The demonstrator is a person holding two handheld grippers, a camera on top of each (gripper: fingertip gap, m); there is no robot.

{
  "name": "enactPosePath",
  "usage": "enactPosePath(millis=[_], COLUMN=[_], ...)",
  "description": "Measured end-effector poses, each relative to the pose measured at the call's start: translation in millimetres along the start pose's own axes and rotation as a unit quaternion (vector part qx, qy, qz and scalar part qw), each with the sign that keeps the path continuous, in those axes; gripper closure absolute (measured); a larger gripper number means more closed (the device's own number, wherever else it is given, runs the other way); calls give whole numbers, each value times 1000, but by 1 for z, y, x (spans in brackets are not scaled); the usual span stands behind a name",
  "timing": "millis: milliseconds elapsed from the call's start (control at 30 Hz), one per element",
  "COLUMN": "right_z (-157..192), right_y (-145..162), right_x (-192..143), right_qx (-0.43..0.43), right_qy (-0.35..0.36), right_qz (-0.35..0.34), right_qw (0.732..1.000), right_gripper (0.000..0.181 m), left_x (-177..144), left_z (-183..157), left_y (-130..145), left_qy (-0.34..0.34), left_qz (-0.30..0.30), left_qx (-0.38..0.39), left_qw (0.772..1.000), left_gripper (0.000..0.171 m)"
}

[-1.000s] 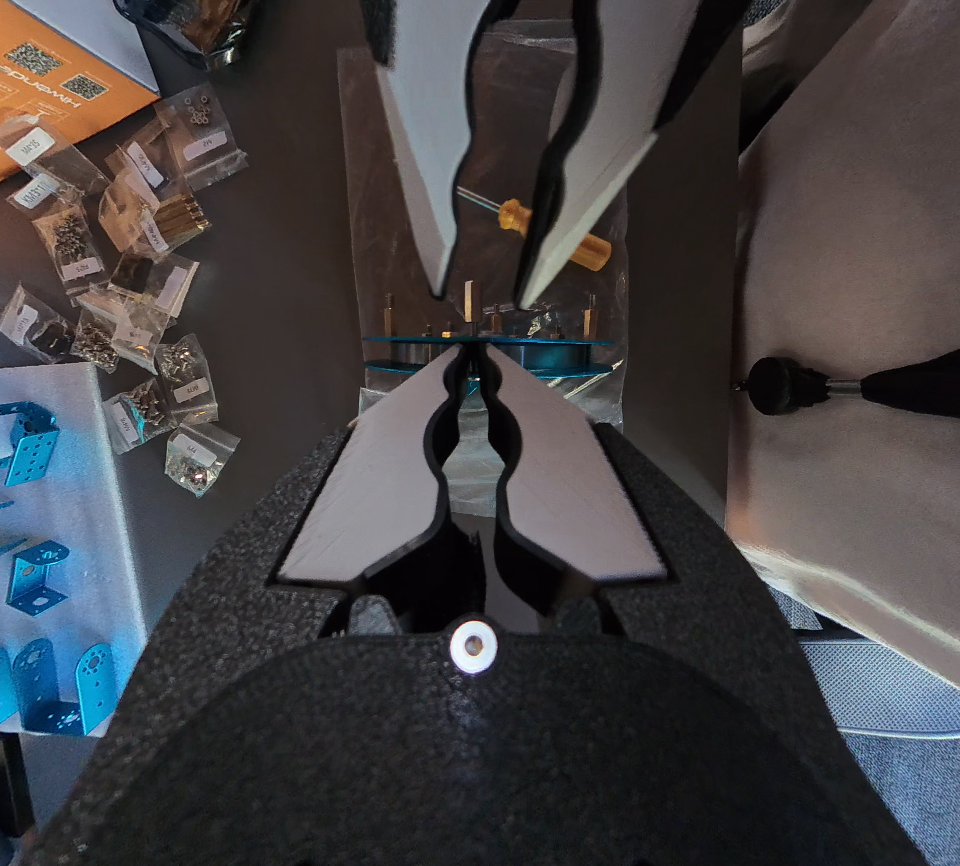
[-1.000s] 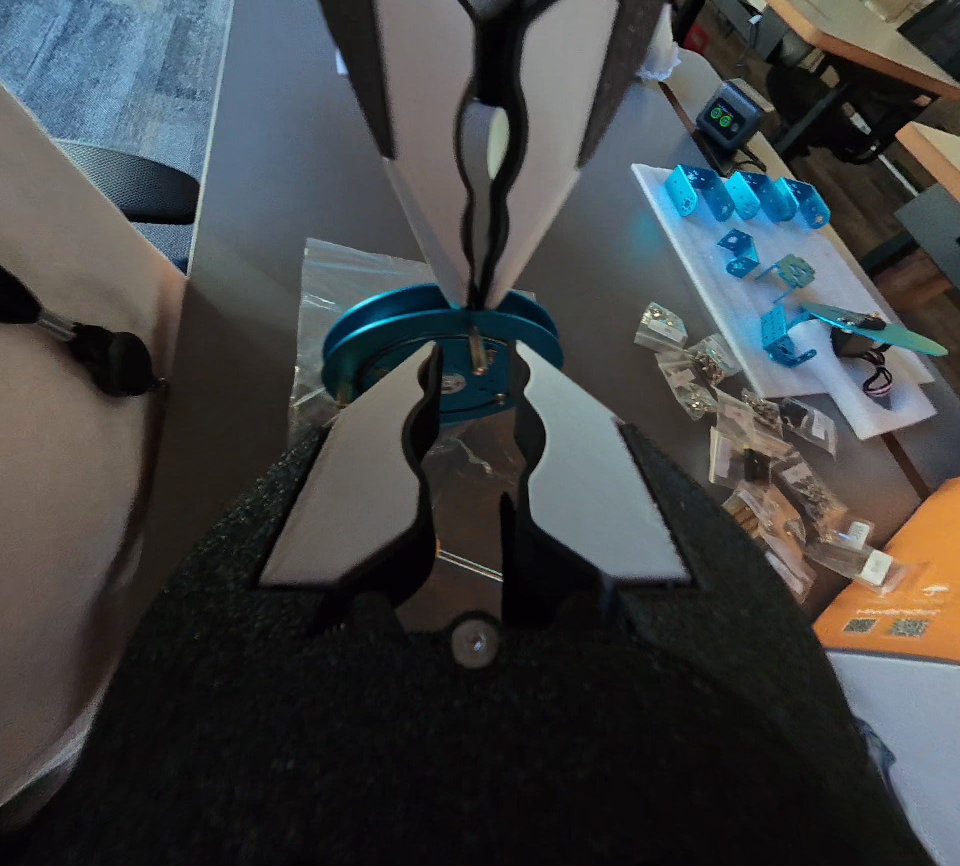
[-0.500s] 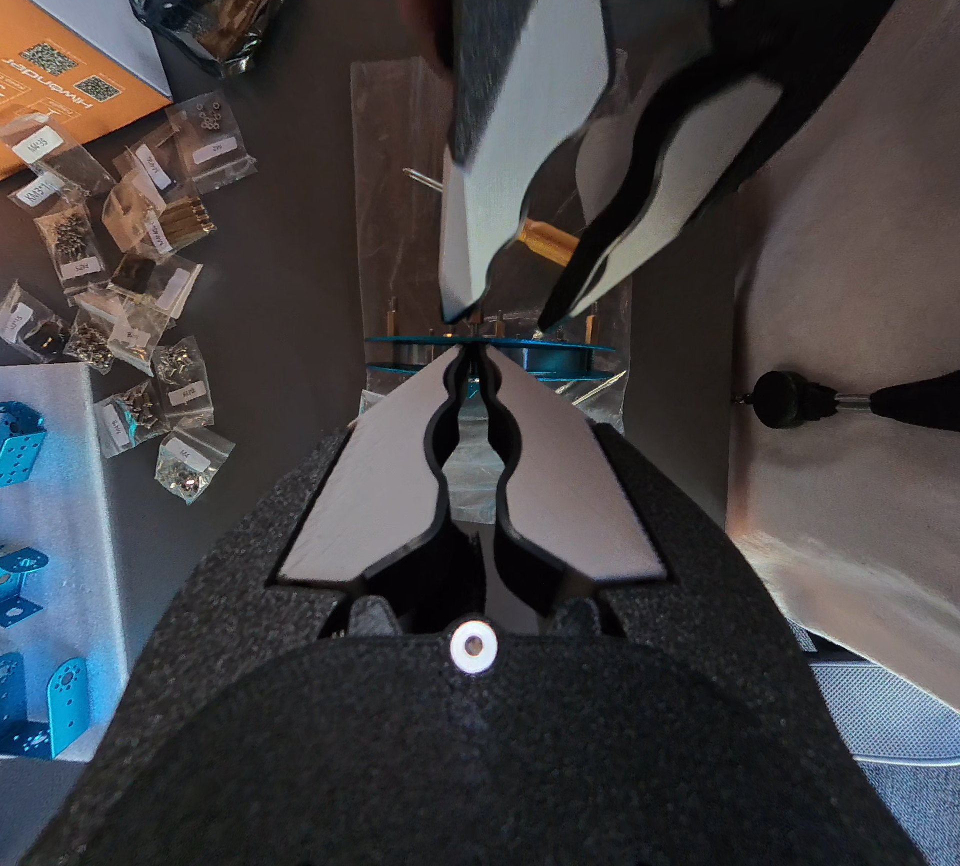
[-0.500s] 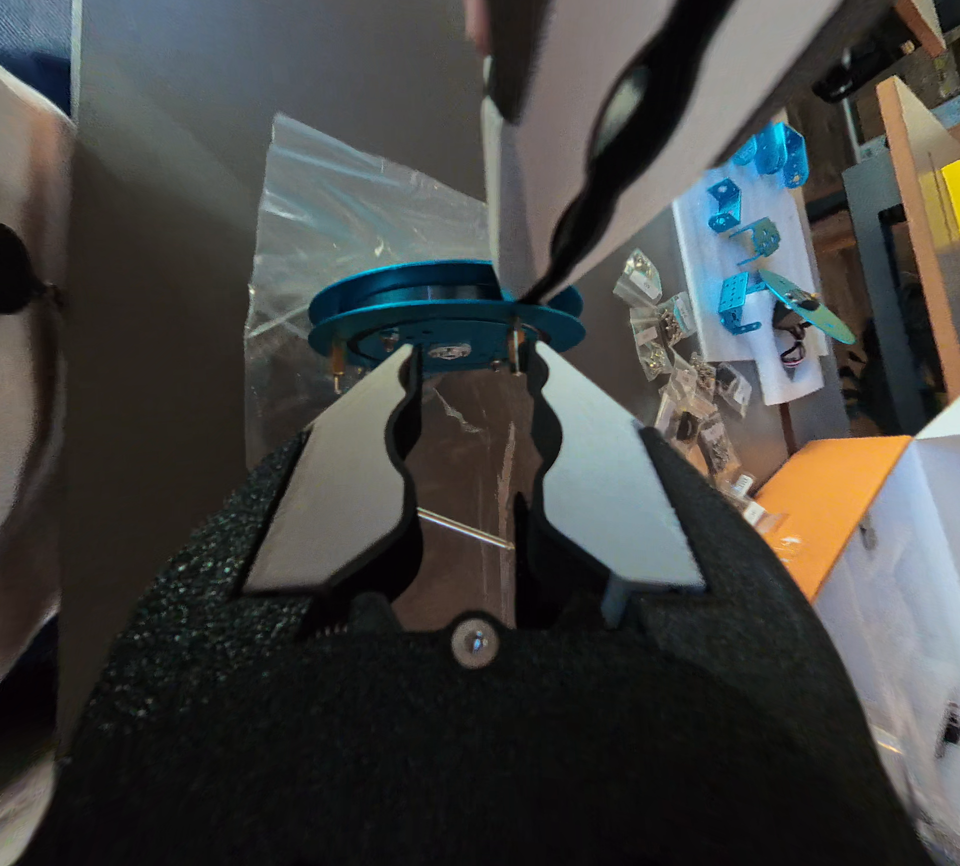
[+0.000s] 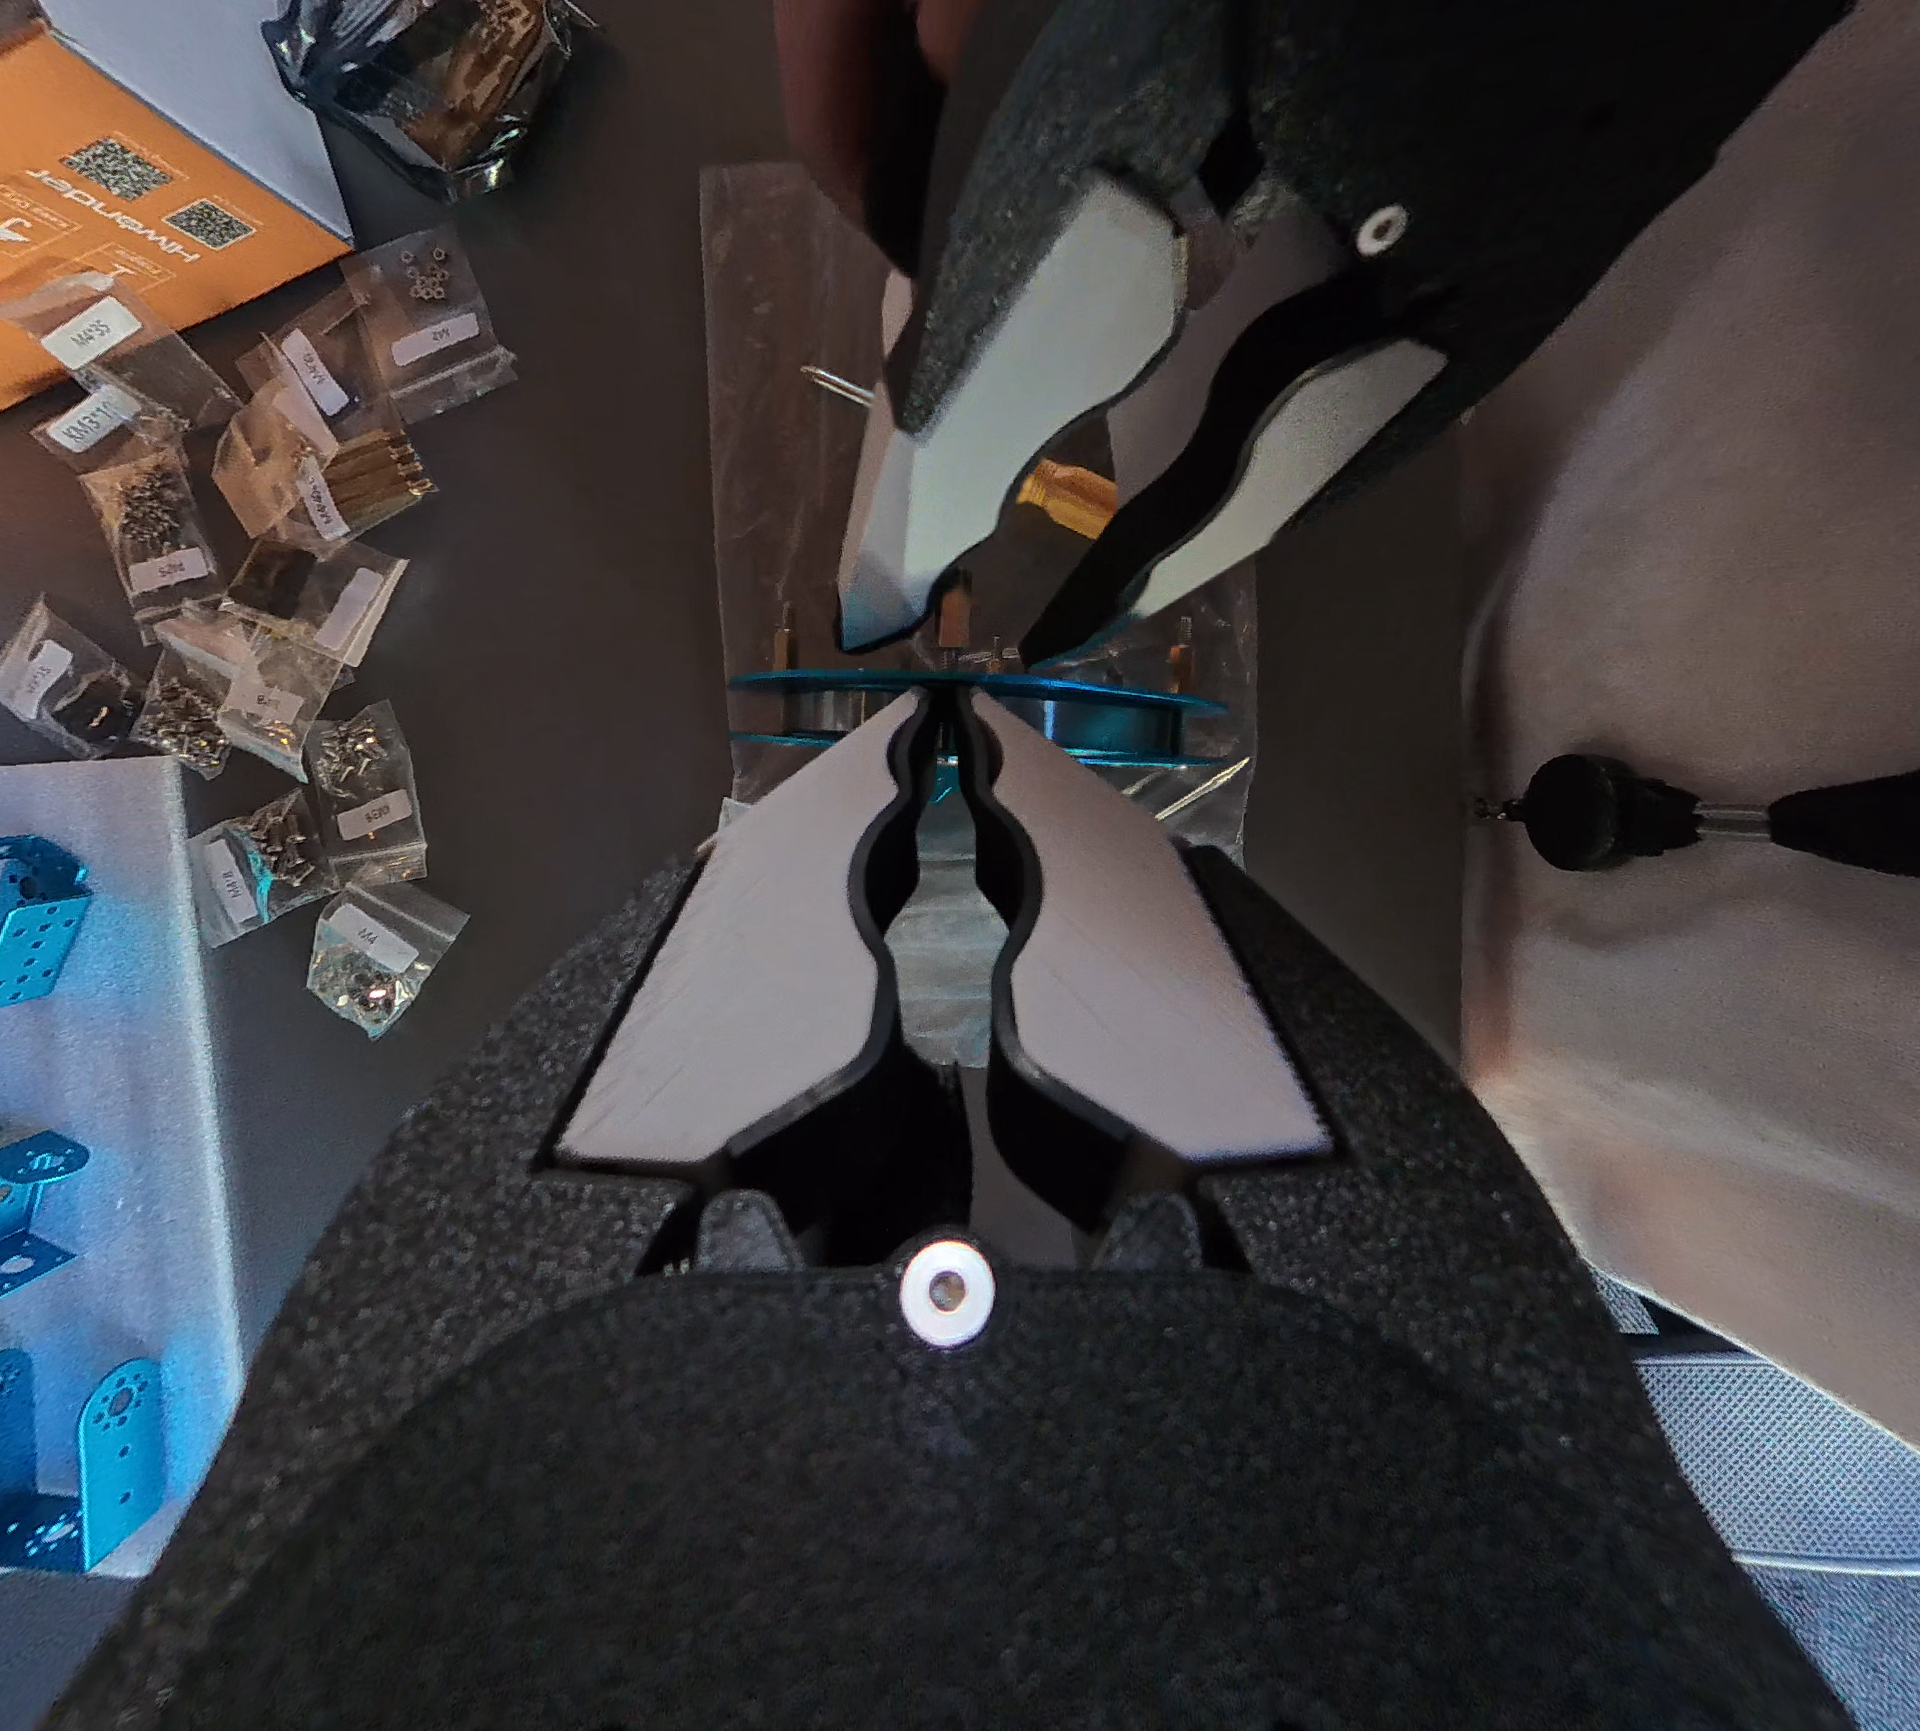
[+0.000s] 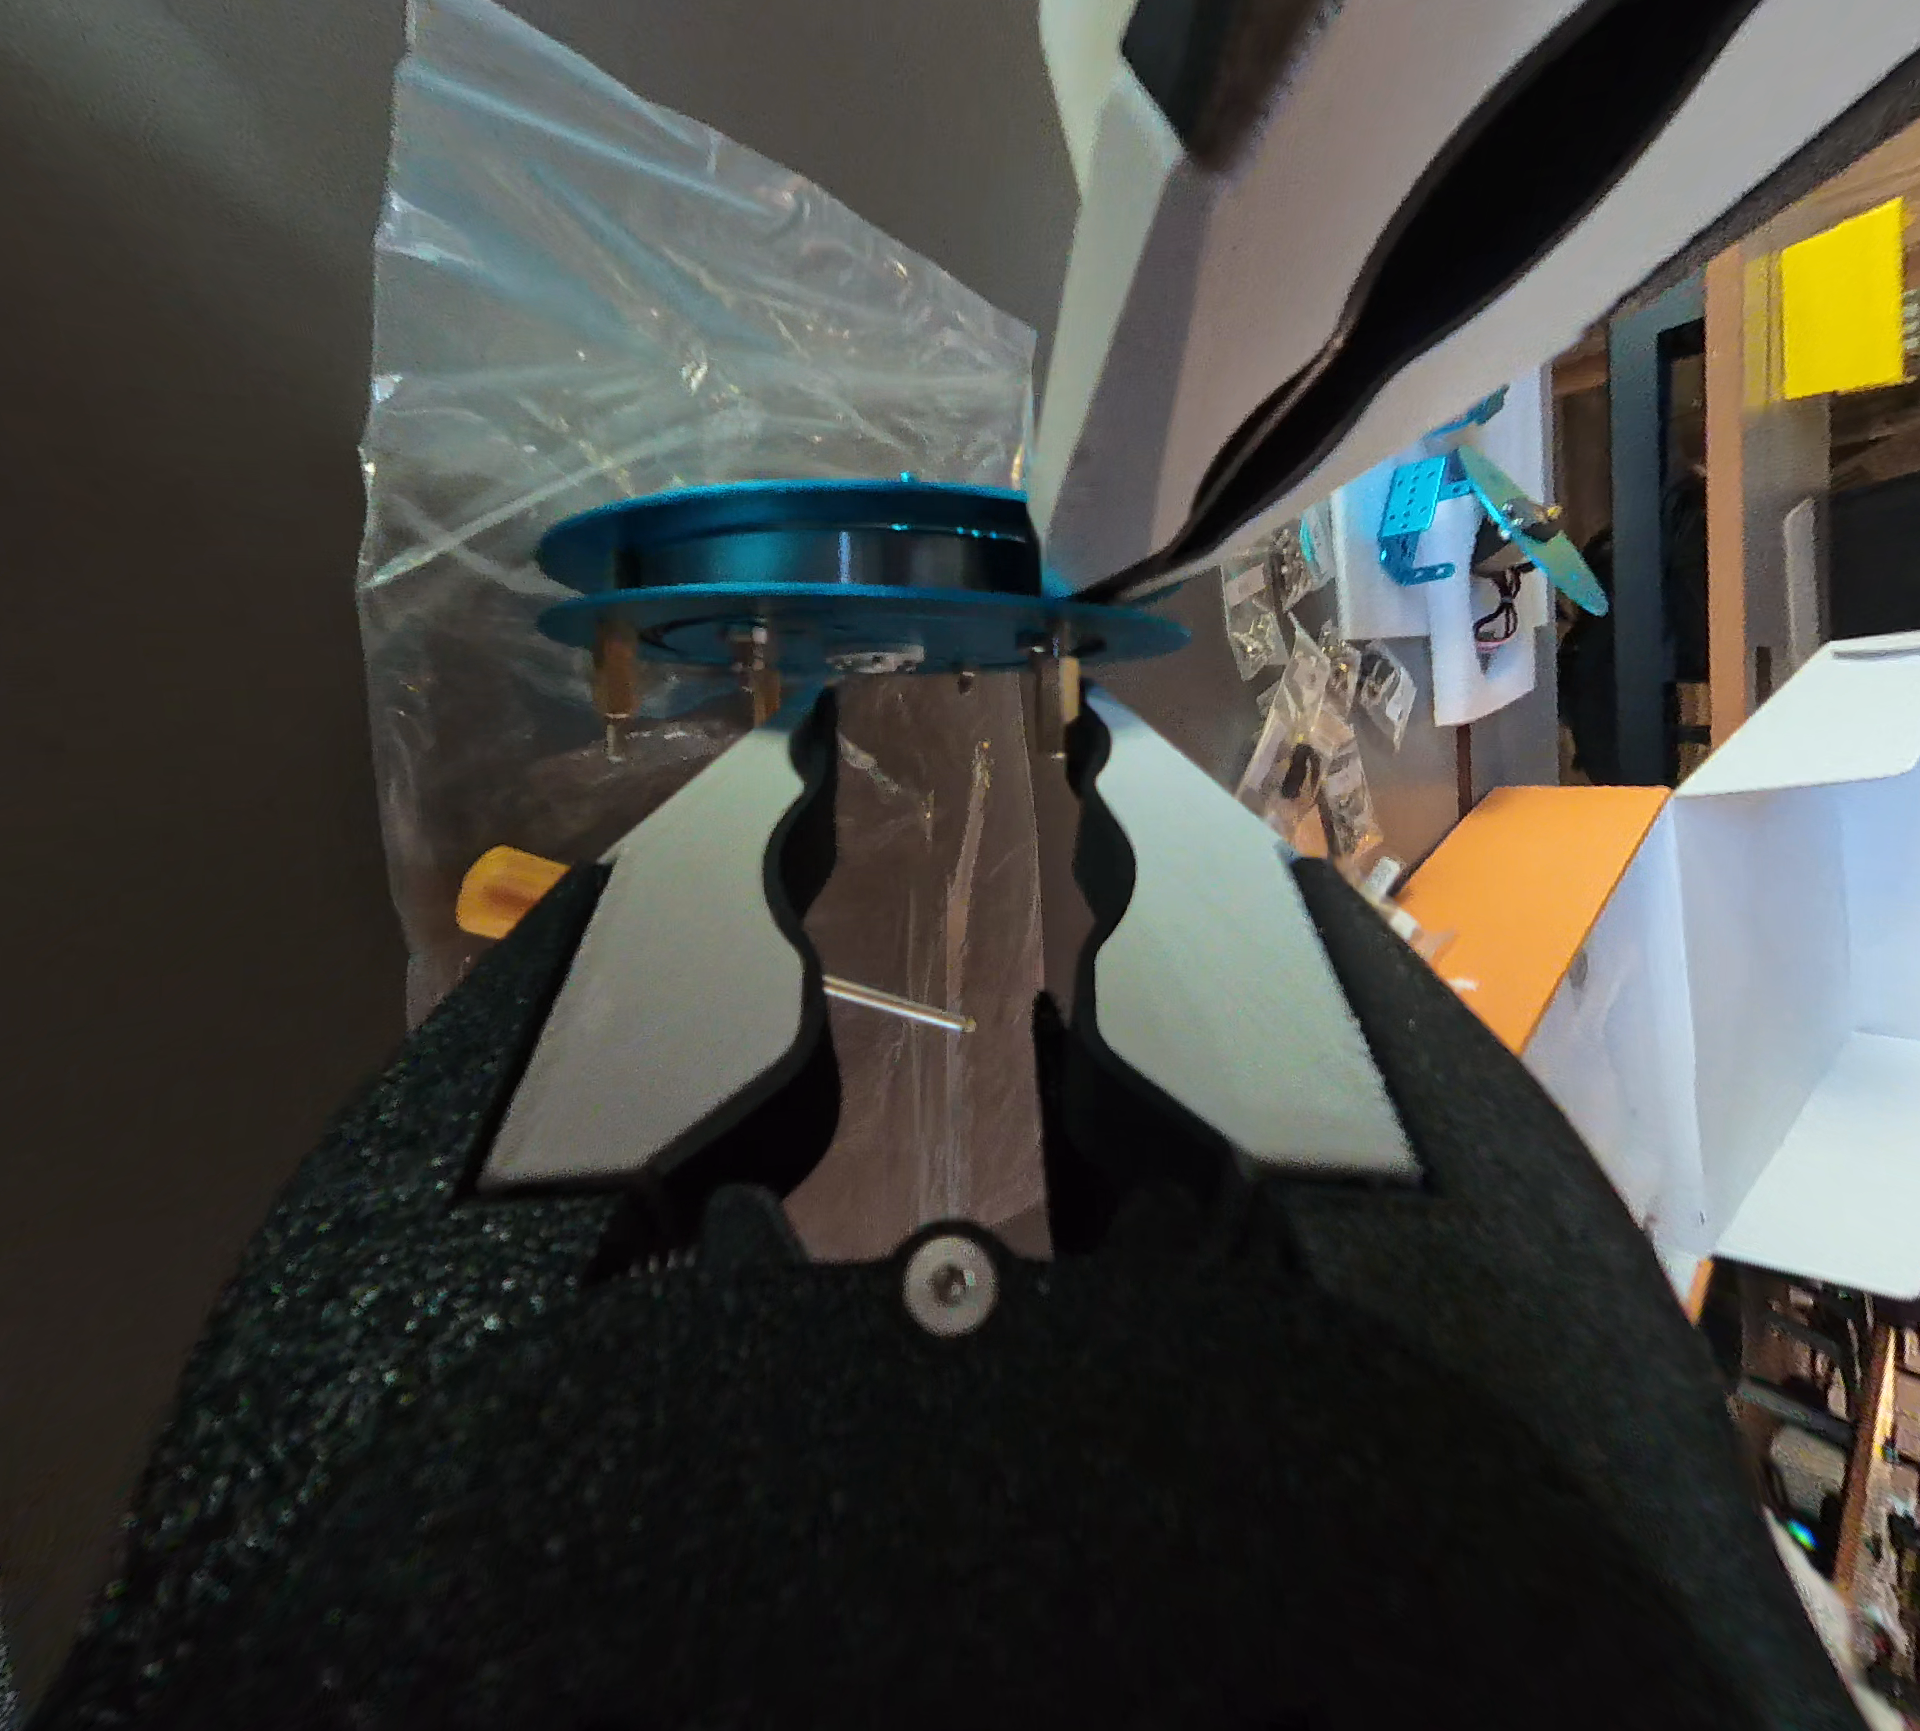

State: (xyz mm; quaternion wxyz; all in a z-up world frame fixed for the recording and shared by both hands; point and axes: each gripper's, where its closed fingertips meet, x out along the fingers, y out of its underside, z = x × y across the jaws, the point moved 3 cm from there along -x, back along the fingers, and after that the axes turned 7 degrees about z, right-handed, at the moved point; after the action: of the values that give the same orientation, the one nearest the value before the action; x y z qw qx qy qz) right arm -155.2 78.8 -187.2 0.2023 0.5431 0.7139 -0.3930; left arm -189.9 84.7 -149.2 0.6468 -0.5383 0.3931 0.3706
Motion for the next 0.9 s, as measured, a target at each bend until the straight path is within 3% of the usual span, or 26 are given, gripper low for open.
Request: enactPosePath(millis=[167, 300, 567, 733, 900], right_z=[-3, -1, -6, -3, -8], right_y=[-8, -4, -2, -1, -5], right_x=[-29, -8, -28, -3, -28], right_qx=[2, -16, -9, -23, -12], right_qy=[15, 36, 33, 39, 49], right_qz=[-15, 6, -7, 16, 11], right_qw=[1000, 999, 999, 999, 999], right_gripper=[146, 135, 150, 141, 146], left_x=[0, 1, 1, 1, 0], left_z=[1, 4, 5, 4, 3], left_y=[0, -1, -2, -2, 0], left_qy=[0, -9, -7, -12, -10], left_qz=[-4, -5, -12, -13, -15], left_qx=[1, 1, 1, 3, 3], left_qw=[1000, 1000, 1000, 1000, 1000], left_gripper=[169, 170, 170, 170, 170])
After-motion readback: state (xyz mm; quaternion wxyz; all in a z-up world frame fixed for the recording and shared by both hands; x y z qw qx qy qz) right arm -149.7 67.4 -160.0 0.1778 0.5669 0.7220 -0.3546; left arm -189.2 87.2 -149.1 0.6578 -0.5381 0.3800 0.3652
